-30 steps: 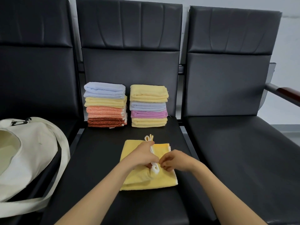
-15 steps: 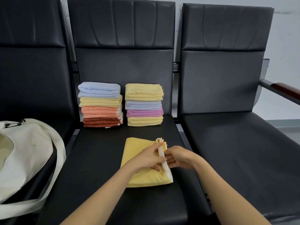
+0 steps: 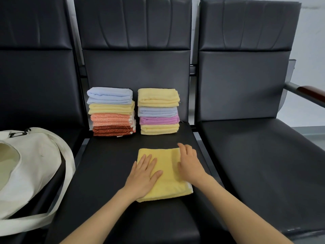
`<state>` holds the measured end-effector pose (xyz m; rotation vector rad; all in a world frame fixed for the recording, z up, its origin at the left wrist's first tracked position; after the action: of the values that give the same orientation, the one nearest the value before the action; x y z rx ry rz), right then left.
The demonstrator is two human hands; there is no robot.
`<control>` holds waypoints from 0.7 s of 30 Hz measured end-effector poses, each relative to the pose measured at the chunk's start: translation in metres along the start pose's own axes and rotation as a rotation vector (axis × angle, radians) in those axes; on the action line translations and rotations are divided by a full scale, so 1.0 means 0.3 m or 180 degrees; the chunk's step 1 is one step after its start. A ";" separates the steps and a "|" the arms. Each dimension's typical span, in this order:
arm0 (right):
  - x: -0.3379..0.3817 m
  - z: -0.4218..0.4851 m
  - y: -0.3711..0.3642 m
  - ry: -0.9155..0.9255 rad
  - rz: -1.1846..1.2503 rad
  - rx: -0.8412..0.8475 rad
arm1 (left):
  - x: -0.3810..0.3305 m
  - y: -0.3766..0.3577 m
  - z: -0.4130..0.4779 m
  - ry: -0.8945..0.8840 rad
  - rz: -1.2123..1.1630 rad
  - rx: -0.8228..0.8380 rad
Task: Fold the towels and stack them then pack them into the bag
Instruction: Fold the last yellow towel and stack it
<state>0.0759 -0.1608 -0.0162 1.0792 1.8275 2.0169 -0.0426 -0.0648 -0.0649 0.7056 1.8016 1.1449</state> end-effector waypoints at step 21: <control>-0.014 -0.007 -0.178 0.0225 -0.0613 0.0820 | 0.065 -0.009 -0.049 0.0048 0.0220 0.0179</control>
<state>0.0610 -0.1539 -0.0673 0.8611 2.1817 1.7682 -0.0647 -0.0563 -0.0715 0.7995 1.8408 1.1512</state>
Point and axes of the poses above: each hand's wrist, its own z-axis towards the middle knuckle, its own y-axis out of the back of the hand, x = y × z, the point moved 9 cm from there along z, towards the middle knuckle, and after that the axes turned 3 degrees about x, right-handed, at the moved point
